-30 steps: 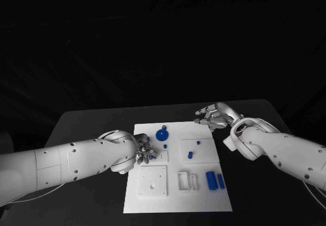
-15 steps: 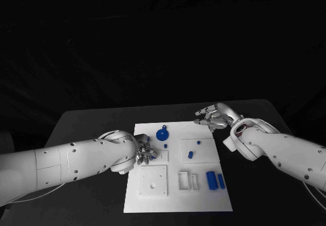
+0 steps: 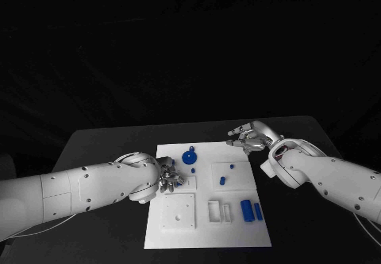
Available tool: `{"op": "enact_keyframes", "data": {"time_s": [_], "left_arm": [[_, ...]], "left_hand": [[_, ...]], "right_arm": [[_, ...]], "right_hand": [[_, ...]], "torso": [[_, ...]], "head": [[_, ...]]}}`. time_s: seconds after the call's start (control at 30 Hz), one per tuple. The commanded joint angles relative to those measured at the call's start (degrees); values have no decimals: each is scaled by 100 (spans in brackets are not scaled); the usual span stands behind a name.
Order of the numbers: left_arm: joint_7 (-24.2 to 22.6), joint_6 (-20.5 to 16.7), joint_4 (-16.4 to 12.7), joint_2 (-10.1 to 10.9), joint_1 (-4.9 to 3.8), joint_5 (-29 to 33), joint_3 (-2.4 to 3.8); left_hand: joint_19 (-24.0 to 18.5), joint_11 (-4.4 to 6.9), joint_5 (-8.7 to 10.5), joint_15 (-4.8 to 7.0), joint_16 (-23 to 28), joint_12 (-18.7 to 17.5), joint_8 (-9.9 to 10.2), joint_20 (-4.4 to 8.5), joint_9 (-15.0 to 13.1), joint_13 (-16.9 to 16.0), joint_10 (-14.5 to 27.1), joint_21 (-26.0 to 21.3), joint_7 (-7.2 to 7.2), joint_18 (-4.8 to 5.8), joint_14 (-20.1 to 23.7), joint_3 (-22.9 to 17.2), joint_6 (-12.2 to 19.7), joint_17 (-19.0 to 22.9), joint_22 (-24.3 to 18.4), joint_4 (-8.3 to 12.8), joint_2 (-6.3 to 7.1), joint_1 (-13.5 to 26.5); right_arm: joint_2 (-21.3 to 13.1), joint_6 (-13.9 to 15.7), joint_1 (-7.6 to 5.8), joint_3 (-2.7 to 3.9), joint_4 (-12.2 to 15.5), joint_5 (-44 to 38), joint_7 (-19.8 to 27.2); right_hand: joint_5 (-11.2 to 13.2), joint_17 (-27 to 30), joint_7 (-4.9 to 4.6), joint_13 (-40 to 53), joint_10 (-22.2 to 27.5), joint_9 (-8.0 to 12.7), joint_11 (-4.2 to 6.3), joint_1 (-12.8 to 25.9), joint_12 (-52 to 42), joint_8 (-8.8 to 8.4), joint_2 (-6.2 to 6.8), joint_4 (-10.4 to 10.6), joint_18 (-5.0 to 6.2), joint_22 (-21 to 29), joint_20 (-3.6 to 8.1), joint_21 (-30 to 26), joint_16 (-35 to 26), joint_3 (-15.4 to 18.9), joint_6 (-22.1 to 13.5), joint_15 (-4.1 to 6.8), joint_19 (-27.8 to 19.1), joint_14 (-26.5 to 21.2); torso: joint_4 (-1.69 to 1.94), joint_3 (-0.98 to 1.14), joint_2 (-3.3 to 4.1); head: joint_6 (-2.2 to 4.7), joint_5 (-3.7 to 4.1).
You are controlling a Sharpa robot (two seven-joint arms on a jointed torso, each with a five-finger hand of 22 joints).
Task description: Assemble the parts on the task board
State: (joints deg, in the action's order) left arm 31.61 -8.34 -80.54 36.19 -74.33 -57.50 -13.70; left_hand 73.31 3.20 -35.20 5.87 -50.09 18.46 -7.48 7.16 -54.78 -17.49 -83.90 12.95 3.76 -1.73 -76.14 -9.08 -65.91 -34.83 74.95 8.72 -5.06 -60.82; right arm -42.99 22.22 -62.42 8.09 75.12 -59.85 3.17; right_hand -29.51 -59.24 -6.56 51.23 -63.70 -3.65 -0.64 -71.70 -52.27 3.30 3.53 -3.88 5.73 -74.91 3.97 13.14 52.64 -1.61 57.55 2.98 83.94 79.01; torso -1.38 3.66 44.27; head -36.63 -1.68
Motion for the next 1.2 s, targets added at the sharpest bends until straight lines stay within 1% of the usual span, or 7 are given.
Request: {"op": "enact_keyframes", "data": {"time_s": [0.03, 0.4, 0.87, 1.03, 1.07, 1.1, 1.2], "left_arm": [[-13, 143, 33, -11, 12, 66, -7], [40, 757, 255, -149, 10, 88, -6], [39, 897, 336, -222, 9, 89, -5], [37, 834, 352, -237, 9, 90, -5], [36, 804, 358, -239, 9, 90, -5], [35, 781, 362, -241, 9, 90, -5], [31, 693, 376, -244, 9, 90, -5]], "left_hand": [[45, 38, -21, -14, -14, 3, -12, -14, 2, 3, -237, -32, -436, 99, -33, -686, -490, -4, 28, 711, -45, -10], [31, 21, 84, -30, 2, -36, 17, -27, 20, 14, -217, -103, -418, 98, 11, -686, -459, 0, 66, 709, -81, -55], [59, 22, 104, -32, -20, -21, 61, -33, 88, -6, -227, -150, -423, 96, 3, -646, -488, -8, 82, 696, -60, -49], [98, 18, 658, -44, -30, 22, 285, -50, 608, -42, -219, -243, -423, 119, 0, -390, -552, -12, 35, 390, -16, -109], [104, 20, 964, -45, -25, 23, 309, -53, 682, -47, -214, -263, -428, 127, 5, -315, -539, -9, 23, 291, -4, -99], [112, 18, 1100, -44, -16, 24, 325, -53, 783, -56, -202, -294, -429, 136, 12, -232, -540, -3, 4, 170, 14, -135], [156, 21, 1191, -44, -3, 24, 336, -52, 1385, -93, -168, -397, -395, 150, 22, -49, -508, 16, -45, -287, 87, -227]], "right_arm": [[7, -82, 6, 2, 3, 10, 23], [16, -100, 9, 2, -1, 11, 17], [29, -112, 11, 2, -7, 13, 12], [35, -109, 16, 2, -14, 14, 11], [36, -109, 18, 2, -16, 14, 11], [37, -109, 19, 2, -17, 15, 11], [37, -110, 25, 2, -20, 16, 10]], "right_hand": [[1, 6, -13, -5, 26, -9, 6, 39, -8, 28, -3, -30, 32, -157, 30, -34, -29, -8, 39, 25, 139, -22], [1, 6, -13, -5, 26, -9, 6, 39, -8, 28, -3, -30, 32, -157, 30, -34, -29, -8, 39, 25, 139, -22], [1, 6, -13, -5, 26, -9, 6, 39, -8, 28, -3, -30, 32, -157, 30, -34, -29, -8, 39, 25, 139, -22], [2, 11, -16, -8, 32, -9, 4, 47, -7, 27, -5, -36, 33, -152, 29, -73, -37, -1, 28, 24, 138, -27], [2, 11, -16, -8, 32, -9, 4, 47, -7, 27, -5, -36, 33, -152, 29, -73, -37, -1, 28, 24, 138, -27], [2, 11, -16, -8, 32, -9, 4, 47, -7, 27, -5, -36, 33, -152, 29, -73, -37, -1, 28, 24, 138, -27], [2, 11, -16, -8, 32, -9, 4, 47, -7, 27, -5, -36, 33, -152, 29, -73, -37, -1, 28, 24, 138, -27]], "torso": [[2, 4, -1], [1, 6, 2], [6, 7, 1], [7, 9, 1], [7, 8, 1], [5, 6, 0], [5, 3, -2]], "head": [[8, 7], [3, 9], [4, 36], [11, 42], [13, 42], [16, 41], [19, 47]]}}
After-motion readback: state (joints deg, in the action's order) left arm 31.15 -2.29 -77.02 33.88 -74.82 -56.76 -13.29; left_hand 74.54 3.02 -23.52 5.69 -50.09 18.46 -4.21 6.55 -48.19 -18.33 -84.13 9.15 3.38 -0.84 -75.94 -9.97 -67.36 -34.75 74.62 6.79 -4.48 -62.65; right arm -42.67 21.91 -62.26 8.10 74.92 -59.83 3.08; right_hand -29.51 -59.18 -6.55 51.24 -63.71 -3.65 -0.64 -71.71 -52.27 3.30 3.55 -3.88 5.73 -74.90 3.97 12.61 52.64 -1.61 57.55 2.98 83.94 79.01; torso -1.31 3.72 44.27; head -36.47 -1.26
